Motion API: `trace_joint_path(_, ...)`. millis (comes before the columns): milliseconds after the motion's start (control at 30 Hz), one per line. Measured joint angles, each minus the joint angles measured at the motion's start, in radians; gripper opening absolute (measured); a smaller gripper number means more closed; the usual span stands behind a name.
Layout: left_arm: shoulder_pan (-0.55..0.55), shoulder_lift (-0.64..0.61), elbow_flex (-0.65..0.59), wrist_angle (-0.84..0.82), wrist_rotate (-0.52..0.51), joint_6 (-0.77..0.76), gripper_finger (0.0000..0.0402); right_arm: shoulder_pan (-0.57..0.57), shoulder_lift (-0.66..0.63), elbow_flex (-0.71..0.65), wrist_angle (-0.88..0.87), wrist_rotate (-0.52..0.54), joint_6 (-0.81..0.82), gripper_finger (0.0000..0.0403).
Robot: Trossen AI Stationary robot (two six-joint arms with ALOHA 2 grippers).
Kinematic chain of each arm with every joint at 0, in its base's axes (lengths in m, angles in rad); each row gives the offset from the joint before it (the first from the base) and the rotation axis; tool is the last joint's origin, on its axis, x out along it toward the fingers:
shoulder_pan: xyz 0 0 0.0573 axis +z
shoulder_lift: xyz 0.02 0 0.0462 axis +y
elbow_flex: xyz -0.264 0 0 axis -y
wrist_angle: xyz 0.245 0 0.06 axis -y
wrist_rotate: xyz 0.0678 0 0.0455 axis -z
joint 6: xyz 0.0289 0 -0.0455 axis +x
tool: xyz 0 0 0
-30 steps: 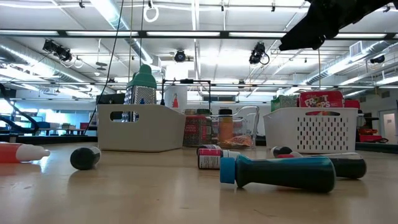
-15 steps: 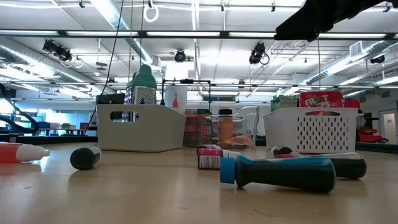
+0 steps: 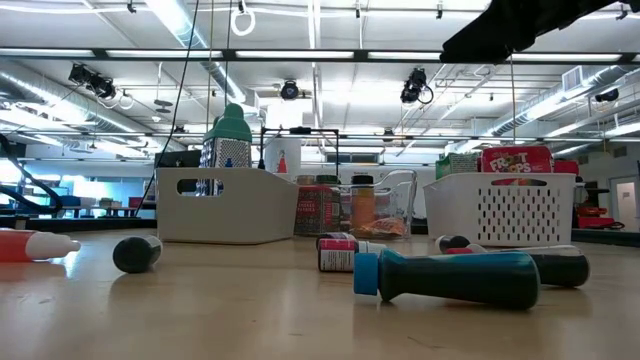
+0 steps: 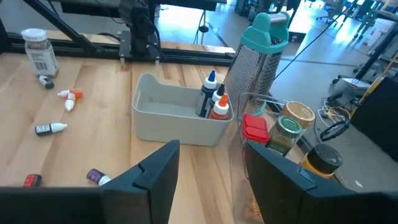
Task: Pick & Place Kitchen Items
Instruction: Put the white seasoning bottle into the transparent bin
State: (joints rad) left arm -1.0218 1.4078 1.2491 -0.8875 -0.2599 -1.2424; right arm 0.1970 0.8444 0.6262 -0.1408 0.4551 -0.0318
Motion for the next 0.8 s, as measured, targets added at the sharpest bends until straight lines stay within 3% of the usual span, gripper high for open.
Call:
trace_joint_path(533, -0.017, 0.016, -0.015, -0.089, -0.106, 0.245, 0.0254, 0.0, 0.0, 0.0, -0.001, -0.002, 0.039, 0.0194)
trace_joint_path(600, -0.027, 0.019, -0.046, -0.089, -0.04, 0.181, 0.0254, 0.0, 0.0, 0.0, -0.001, -0.001, 0.039, 0.0194)
trace_joint_path(700, -0.033, 0.019, -0.103, -0.088, 0.145, 0.051, 0.0254, 0.0, 0.0, 0.0, -0.001, -0.002, 0.022, 0.0194)
trace_joint_path(800, -0.033, 0.018, -0.146, -0.097, 0.292, 0.028, 0.0254, 0.0, 0.0, 0.0, -0.002, -0.002, 0.016, 0.0194)
